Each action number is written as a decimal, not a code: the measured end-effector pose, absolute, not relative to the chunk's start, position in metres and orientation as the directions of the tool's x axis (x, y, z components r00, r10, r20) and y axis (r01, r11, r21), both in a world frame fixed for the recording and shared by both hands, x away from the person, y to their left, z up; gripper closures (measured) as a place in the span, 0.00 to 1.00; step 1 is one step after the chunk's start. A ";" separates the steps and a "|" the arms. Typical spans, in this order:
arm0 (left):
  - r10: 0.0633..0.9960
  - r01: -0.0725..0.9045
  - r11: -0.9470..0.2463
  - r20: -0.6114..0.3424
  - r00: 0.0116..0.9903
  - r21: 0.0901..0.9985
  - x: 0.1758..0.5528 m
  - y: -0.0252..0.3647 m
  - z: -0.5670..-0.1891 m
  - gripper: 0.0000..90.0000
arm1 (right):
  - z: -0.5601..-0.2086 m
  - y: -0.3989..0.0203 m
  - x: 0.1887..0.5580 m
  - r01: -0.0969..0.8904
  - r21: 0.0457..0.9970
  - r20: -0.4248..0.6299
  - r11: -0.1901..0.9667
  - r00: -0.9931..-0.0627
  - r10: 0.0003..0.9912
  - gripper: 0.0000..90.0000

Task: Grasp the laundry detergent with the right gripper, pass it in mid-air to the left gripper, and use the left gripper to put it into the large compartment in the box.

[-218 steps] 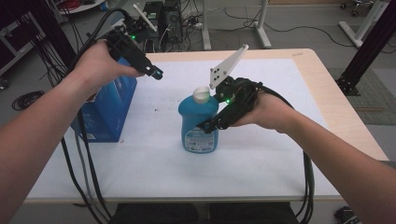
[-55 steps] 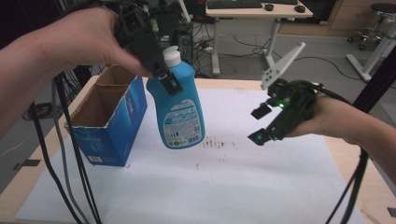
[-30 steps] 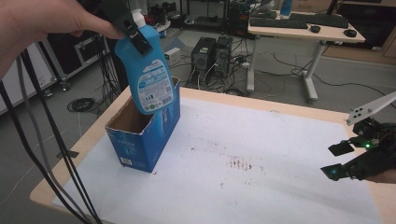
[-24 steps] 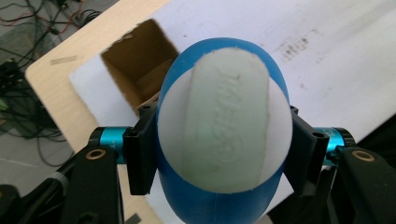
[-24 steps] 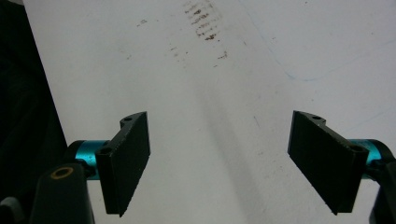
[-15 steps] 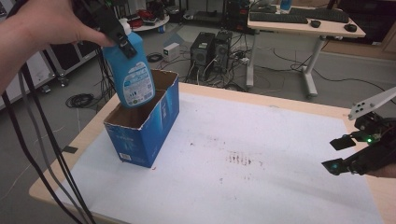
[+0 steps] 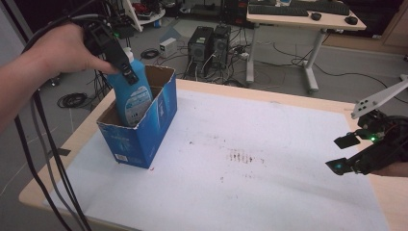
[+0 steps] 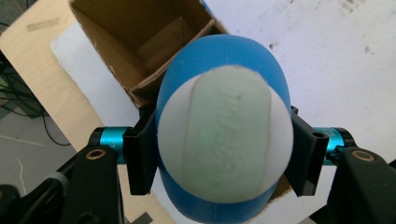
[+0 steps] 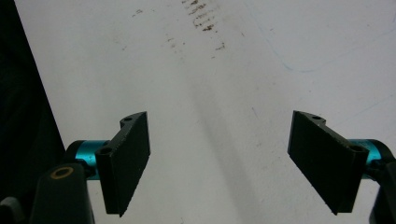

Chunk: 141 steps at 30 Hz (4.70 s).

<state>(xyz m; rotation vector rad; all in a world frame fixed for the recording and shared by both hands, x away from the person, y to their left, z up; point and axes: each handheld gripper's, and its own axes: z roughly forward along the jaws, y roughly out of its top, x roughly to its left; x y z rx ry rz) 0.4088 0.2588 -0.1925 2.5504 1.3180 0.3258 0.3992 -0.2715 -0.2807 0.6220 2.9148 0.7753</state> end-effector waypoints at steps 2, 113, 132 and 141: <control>0.818 0.764 -0.564 0.084 0.569 0.313 0.409 0.260 -0.201 0.43 | -0.282 -0.271 0.398 0.366 0.482 0.043 0.796 -0.917 0.396 0.23; 0.437 0.358 -0.863 0.170 0.883 0.357 0.393 0.081 -0.240 0.20 | -0.273 -0.263 0.376 0.392 0.543 0.077 0.743 -0.904 0.420 0.13; 0.479 0.403 -0.844 0.159 0.863 0.353 0.392 0.078 -0.265 0.20 | -0.274 -0.255 0.380 0.368 0.556 0.080 0.746 -0.916 0.392 0.13; 0.494 0.423 -0.835 0.141 0.858 0.351 0.391 0.079 -0.275 0.20 | -0.278 -0.251 0.384 0.368 0.537 0.090 0.759 -0.920 0.382 0.13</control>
